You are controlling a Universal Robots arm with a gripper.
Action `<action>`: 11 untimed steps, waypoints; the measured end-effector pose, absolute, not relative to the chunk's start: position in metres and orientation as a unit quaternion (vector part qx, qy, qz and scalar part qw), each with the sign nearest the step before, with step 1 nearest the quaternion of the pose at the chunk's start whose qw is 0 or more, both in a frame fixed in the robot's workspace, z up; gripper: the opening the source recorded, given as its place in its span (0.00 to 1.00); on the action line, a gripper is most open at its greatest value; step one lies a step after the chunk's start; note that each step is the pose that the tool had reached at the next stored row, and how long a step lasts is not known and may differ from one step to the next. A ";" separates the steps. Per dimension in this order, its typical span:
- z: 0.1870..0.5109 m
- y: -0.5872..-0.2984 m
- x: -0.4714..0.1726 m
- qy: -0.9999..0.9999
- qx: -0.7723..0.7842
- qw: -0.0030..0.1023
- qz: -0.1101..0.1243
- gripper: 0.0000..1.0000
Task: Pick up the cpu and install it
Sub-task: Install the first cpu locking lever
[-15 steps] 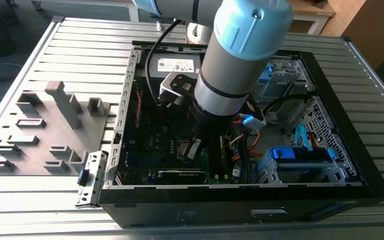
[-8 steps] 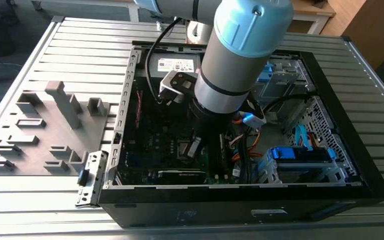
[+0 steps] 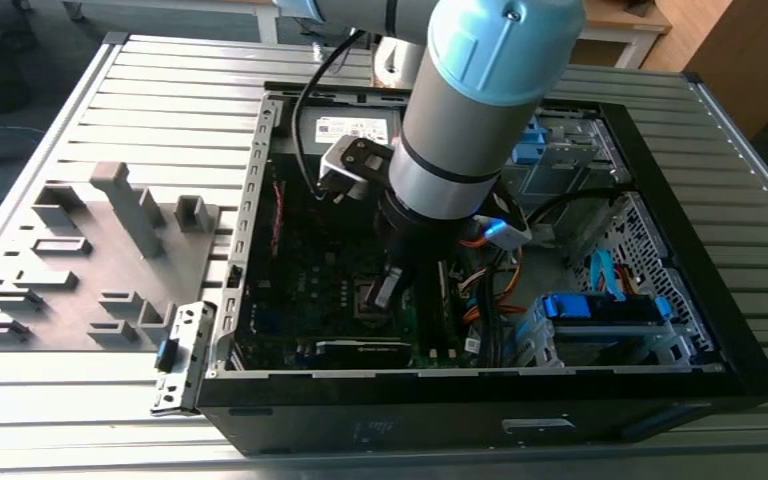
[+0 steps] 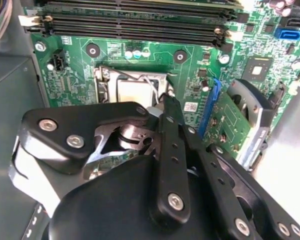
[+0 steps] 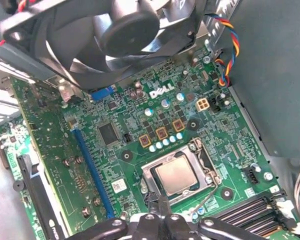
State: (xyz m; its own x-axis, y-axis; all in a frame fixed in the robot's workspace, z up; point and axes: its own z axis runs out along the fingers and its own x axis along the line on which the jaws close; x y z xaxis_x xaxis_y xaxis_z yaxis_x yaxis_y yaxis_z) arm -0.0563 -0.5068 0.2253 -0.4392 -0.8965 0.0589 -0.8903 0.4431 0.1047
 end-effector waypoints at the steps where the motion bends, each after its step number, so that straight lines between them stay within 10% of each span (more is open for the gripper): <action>1: 0.226 -0.506 -0.056 -0.848 0.527 0.053 -0.029 0.11; 11: 0.238 -0.506 -0.056 -0.848 0.527 0.049 -0.035 0.11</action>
